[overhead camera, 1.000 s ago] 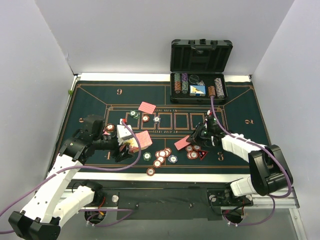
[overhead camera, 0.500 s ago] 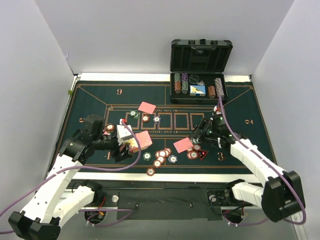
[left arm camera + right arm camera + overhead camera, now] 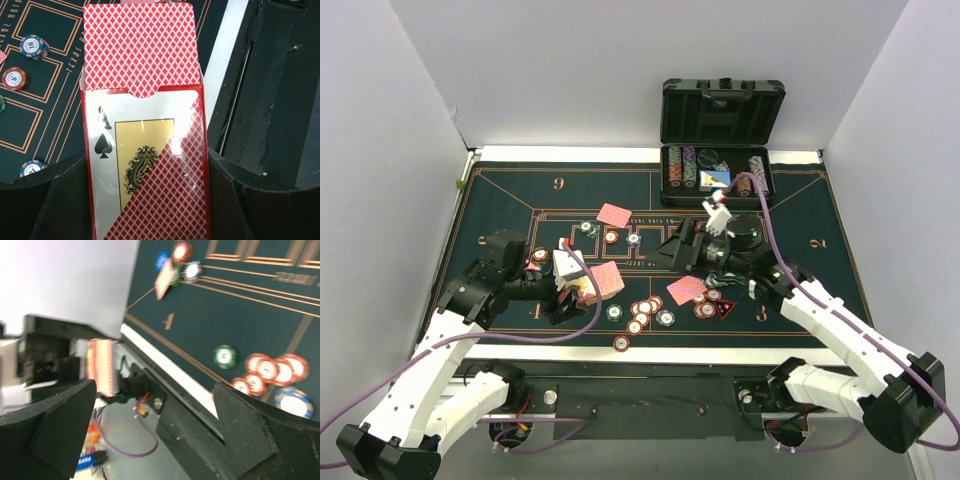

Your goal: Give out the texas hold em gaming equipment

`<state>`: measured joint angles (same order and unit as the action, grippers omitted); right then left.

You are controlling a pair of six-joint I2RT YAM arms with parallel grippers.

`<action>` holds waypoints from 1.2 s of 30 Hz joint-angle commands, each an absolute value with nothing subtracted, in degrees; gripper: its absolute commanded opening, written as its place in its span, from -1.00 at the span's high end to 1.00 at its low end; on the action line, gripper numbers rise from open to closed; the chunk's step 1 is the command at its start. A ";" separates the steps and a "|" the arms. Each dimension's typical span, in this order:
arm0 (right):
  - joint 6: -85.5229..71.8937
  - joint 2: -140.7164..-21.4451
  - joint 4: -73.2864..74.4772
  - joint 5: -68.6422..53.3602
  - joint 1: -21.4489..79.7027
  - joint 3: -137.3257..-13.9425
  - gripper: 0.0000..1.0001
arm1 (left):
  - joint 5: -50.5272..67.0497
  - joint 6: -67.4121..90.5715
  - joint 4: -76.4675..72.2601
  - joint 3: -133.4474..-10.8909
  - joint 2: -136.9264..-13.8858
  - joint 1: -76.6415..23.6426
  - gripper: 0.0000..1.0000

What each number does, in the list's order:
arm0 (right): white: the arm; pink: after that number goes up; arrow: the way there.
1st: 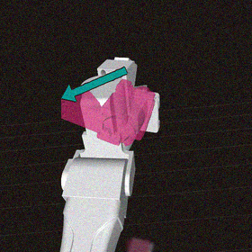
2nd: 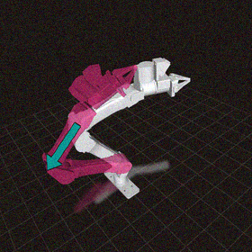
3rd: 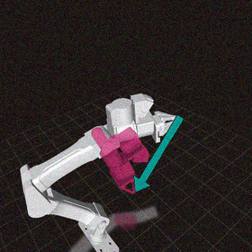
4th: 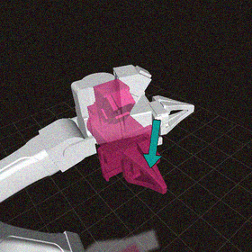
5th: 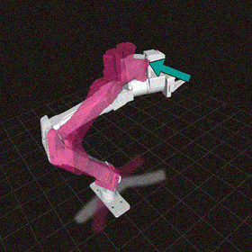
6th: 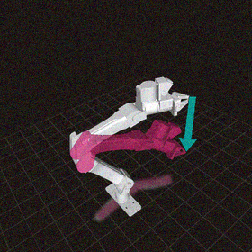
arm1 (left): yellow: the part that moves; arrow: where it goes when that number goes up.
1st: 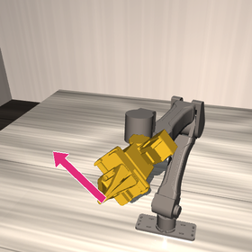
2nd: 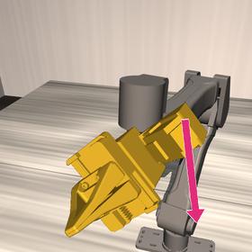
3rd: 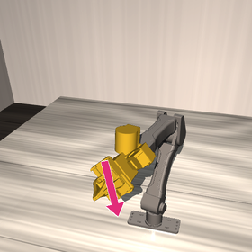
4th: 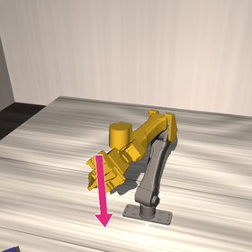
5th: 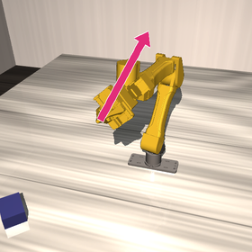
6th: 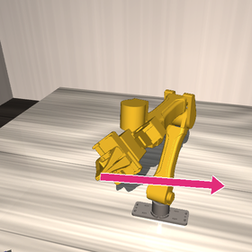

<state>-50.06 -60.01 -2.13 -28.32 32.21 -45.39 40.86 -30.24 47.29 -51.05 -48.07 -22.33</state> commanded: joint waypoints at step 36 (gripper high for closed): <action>-59.32 -77.44 -22.76 -32.08 46.23 -51.42 0.08 | 43.50 -28.83 43.42 -54.14 -47.02 -22.15 1.00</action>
<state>-57.65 -80.03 -18.24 -31.09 47.44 -53.01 40.93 -29.12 46.94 -51.05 -48.16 -22.33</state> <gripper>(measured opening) 0.489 0.751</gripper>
